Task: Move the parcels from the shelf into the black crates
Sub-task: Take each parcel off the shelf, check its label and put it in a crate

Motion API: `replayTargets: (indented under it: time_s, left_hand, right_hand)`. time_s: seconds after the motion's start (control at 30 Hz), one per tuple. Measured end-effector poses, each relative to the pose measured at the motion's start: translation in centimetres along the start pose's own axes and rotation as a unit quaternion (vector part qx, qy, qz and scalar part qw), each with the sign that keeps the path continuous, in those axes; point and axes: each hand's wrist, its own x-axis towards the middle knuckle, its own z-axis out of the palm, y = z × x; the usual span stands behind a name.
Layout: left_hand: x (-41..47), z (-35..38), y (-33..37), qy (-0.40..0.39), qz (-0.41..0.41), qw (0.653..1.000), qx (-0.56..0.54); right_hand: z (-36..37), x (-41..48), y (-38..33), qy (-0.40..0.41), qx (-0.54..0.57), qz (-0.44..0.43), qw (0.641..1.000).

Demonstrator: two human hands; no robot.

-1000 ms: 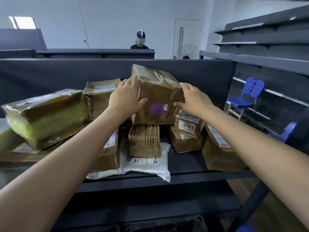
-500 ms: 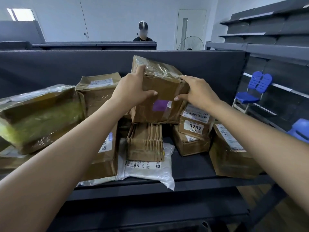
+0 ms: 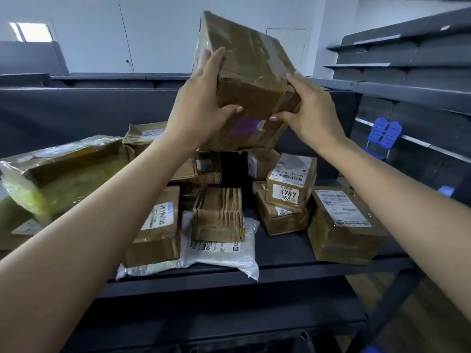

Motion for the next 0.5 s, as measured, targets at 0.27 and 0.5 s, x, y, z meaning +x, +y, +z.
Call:
replayTargets:
  time_s: [0.27,0.5]
  left_hand:
    - [-6.7,-5.9,3.8,0.037,0.018,0.999,0.008]
    - [-17.0,-8.3,5.6,0.039,0.003,0.999,0.012]
  right_hand:
    - [-4.2,-6.4,-4.8,0.061,-0.001,-0.046,0.997]
    - [-4.7,-16.2,-8.1,0.078,0.040,-0.076,0.993]
